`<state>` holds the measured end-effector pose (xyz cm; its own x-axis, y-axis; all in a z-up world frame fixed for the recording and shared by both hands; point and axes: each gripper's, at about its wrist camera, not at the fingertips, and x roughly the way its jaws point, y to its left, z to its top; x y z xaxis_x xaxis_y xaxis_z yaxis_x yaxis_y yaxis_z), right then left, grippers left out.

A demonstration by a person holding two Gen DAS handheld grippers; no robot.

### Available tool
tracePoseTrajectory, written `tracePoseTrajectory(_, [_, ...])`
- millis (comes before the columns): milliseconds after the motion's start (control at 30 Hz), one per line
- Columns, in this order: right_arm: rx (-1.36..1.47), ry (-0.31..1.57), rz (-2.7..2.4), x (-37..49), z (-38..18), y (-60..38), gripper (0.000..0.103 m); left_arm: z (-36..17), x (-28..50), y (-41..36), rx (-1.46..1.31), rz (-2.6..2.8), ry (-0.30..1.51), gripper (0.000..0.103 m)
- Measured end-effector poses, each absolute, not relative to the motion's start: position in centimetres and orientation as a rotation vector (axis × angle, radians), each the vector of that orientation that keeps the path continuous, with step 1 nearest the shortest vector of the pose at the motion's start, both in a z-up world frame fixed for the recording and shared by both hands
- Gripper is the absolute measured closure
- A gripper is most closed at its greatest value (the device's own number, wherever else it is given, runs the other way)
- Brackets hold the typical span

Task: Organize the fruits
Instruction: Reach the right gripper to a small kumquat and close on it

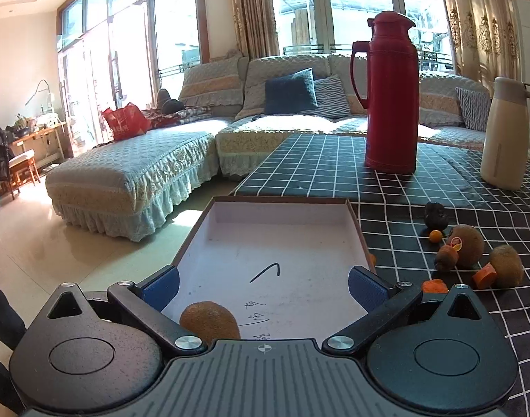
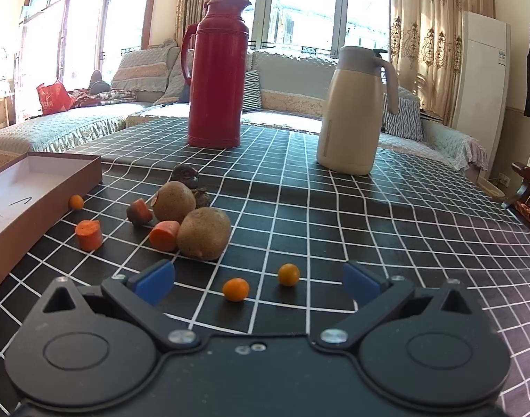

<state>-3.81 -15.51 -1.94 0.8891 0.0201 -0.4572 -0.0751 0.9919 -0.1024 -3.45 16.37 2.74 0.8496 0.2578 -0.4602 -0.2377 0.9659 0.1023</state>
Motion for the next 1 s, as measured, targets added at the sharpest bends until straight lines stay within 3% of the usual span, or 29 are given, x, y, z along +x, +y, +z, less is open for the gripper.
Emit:
tracePoseTrajectory(133, [-0.103, 0.509, 0.077, -2.2, -3.0, -14.6, 0.006, 3.1, -3.5, 15.5, 0.047, 0.243, 0.483, 0.0])
tracePoseTrajectory(333, [-0.084, 0.571, 0.102, -0.2, -4.1, -14.2, 0.044, 3.0, -3.5, 15.7, 0.034, 0.242, 0.485, 0.0])
tracePoseTrajectory(367, [-0.085, 0.581, 0.104, 0.1, -4.4, -14.0, 0.054, 3.0, -3.5, 15.8, 0.031, 0.241, 0.484, 0.0])
tracePoseTrajectory(500, [-0.087, 0.611, 0.097, 0.9, -5.1, -13.8, 0.067, 3.1, -3.5, 15.8, 0.022, 0.237, 0.475, 0.0])
tracePoseTrajectory(1000, [-0.088, 0.632, 0.077, 2.9, -5.5, -13.5, 0.067, 2.9, -3.1, 16.2, 0.008, 0.24, 0.484, 0.0])
